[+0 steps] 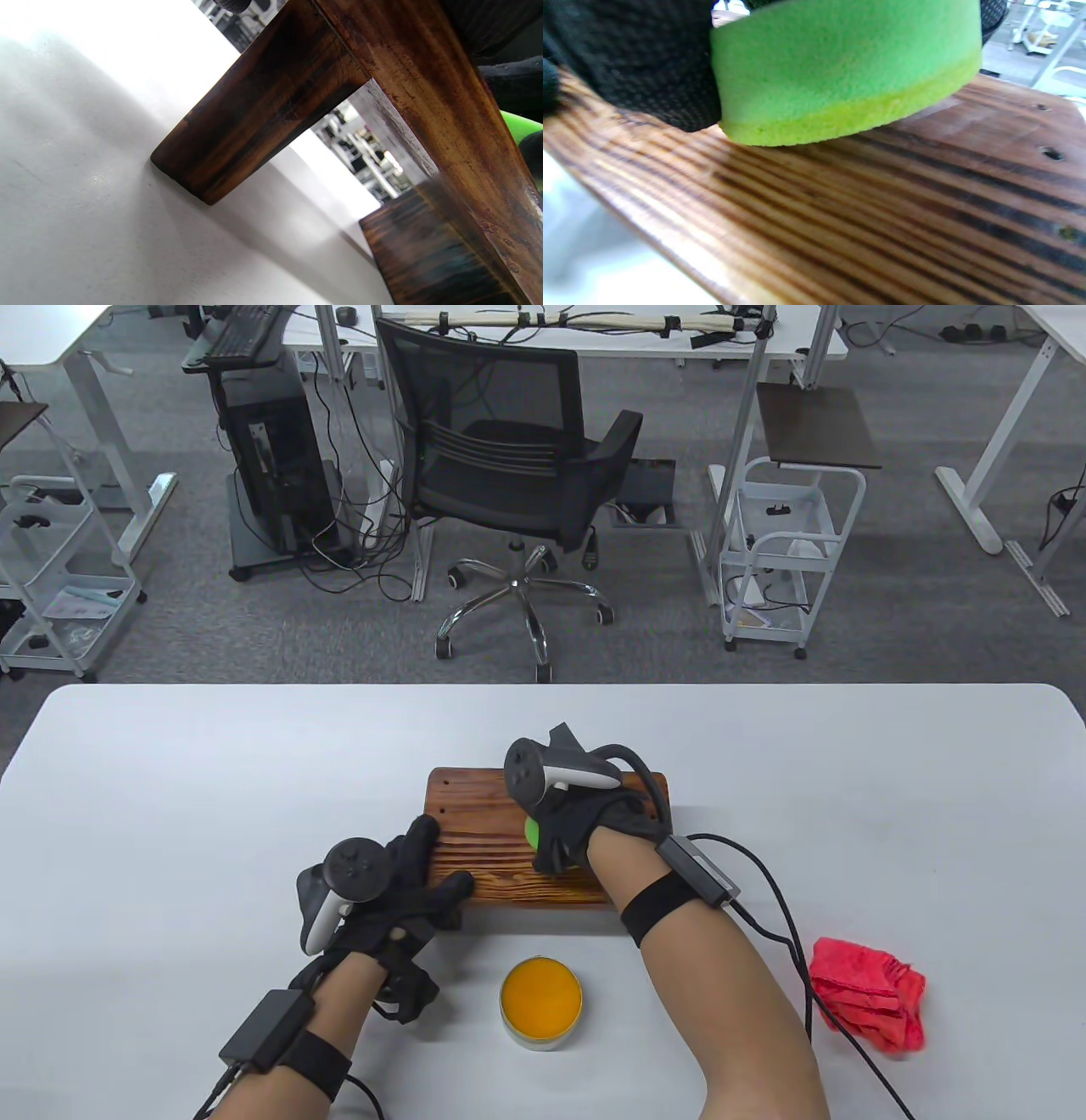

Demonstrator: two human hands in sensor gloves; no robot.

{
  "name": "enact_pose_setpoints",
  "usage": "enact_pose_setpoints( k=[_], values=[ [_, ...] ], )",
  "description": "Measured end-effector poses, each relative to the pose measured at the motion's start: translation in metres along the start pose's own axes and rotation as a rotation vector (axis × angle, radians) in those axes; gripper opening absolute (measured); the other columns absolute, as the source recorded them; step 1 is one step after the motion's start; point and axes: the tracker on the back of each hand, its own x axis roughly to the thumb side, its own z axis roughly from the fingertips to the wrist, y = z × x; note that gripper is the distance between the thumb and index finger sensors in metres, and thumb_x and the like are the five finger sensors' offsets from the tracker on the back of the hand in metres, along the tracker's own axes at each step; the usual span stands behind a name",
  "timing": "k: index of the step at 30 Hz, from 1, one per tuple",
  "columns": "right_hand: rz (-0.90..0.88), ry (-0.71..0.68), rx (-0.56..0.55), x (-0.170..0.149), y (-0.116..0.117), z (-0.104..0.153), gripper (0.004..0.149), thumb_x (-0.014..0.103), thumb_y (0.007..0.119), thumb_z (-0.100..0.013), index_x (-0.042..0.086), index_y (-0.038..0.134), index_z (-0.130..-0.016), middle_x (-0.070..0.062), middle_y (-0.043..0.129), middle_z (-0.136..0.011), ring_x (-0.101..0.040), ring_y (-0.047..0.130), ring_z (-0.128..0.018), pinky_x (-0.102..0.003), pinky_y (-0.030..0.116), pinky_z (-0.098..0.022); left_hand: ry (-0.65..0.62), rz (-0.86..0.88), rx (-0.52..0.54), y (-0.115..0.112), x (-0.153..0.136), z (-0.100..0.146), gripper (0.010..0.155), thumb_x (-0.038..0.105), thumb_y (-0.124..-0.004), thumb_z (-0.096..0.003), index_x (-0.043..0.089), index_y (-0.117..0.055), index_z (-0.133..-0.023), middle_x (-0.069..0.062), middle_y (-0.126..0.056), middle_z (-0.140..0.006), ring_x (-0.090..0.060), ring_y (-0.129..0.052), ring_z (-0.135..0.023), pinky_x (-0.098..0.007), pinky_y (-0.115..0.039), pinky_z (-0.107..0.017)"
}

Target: Dip and apply wood wax on stool

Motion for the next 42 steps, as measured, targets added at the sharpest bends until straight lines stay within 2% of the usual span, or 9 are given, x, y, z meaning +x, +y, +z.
enact_pose_setpoints(
  k=[3,7,13,16,23,26,29,35,42],
  values=[
    [-0.016,0.011,-0.030,0.010,-0.003,-0.009,0.096,0.057,0.099,-0.035,0.023,0.053,-0.111,-0.012,0.046,-0.121,-0.052,0.052,-0.100,-0.064,0.060,-0.069,0.001,0.001,0.004,0.000,0.000,0.000,0.104,0.079,-0.077,-0.0449,0.040,-0.012,-0.116,-0.023,-0.022,-0.126,-0.059,-0.011,-0.107,-0.085,-0.017,-0.064],
    [-0.029,-0.080,-0.011,0.020,0.000,-0.003,0.096,0.057,0.100,-0.034,0.023,0.054,-0.111,-0.011,0.047,-0.120,-0.051,0.053,-0.100,-0.064,0.061,-0.070,0.000,-0.002,0.001,0.000,0.000,0.000,0.104,0.079,-0.077,-0.0447,0.040,-0.012,-0.116,-0.023,-0.022,-0.126,-0.059,-0.011,-0.107,-0.085,-0.017,-0.065],
    [-0.022,-0.010,-0.036,0.025,-0.004,-0.011,0.096,0.057,0.099,-0.036,0.022,0.053,-0.111,-0.013,0.046,-0.120,-0.053,0.052,-0.099,-0.064,0.060,-0.069,-0.001,0.002,-0.001,0.000,0.000,0.000,0.104,0.079,-0.077,-0.0450,0.040,-0.012,-0.116,-0.023,-0.022,-0.126,-0.059,-0.011,-0.107,-0.085,-0.017,-0.065],
    [-0.006,-0.087,-0.042,0.041,-0.003,-0.007,0.095,0.057,0.099,-0.036,0.023,0.053,-0.111,-0.012,0.046,-0.120,-0.052,0.052,-0.100,-0.064,0.061,-0.069,-0.003,-0.001,-0.007,0.000,0.000,-0.001,0.104,0.079,-0.077,-0.0450,0.040,-0.011,-0.116,-0.023,-0.022,-0.126,-0.059,-0.010,-0.107,-0.085,-0.016,-0.065],
    [-0.028,-0.005,-0.033,0.032,-0.008,-0.016,0.095,0.058,0.099,-0.036,0.022,0.055,-0.111,-0.013,0.048,-0.120,-0.052,0.053,-0.099,-0.064,0.061,-0.069,-0.001,-0.001,-0.005,0.000,0.000,-0.001,0.104,0.079,-0.076,-0.0448,0.040,-0.011,-0.116,-0.023,-0.022,-0.126,-0.059,-0.010,-0.107,-0.085,-0.016,-0.065],
    [-0.008,-0.046,-0.059,0.046,-0.007,-0.017,0.095,0.058,0.098,-0.036,0.022,0.052,-0.112,-0.013,0.045,-0.120,-0.053,0.052,-0.100,-0.065,0.060,-0.069,-0.002,-0.004,-0.005,0.000,0.000,-0.001,0.104,0.079,-0.077,-0.0449,0.040,-0.012,-0.116,-0.023,-0.022,-0.126,-0.059,-0.010,-0.107,-0.085,-0.016,-0.065],
    [-0.015,-0.107,-0.016,0.050,-0.007,-0.010,0.095,0.058,0.098,-0.035,0.023,0.053,-0.111,-0.012,0.046,-0.120,-0.052,0.052,-0.100,-0.064,0.061,-0.069,-0.002,-0.006,-0.006,0.000,0.000,-0.001,0.104,0.079,-0.077,-0.0448,0.040,-0.012,-0.116,-0.023,-0.022,-0.126,-0.059,-0.010,-0.107,-0.085,-0.016,-0.065],
    [-0.030,-0.039,-0.034,0.046,-0.009,-0.018,0.095,0.058,0.098,-0.036,0.022,0.053,-0.112,-0.013,0.046,-0.120,-0.053,0.053,-0.099,-0.064,0.061,-0.069,-0.001,-0.005,-0.005,0.000,0.000,-0.001,0.104,0.079,-0.077,-0.0448,0.040,-0.012,-0.116,-0.023,-0.022,-0.126,-0.059,-0.010,-0.107,-0.085,-0.017,-0.065],
    [-0.016,-0.118,-0.014,0.052,-0.007,-0.010,0.095,0.058,0.098,-0.035,0.023,0.054,-0.111,-0.012,0.047,-0.120,-0.051,0.054,-0.100,-0.063,0.061,-0.069,-0.002,-0.004,-0.007,0.001,0.000,-0.001,0.104,0.079,-0.077,-0.0449,0.040,-0.011,-0.116,-0.023,-0.022,-0.126,-0.059,-0.010,-0.107,-0.085,-0.016,-0.065]
  ],
)
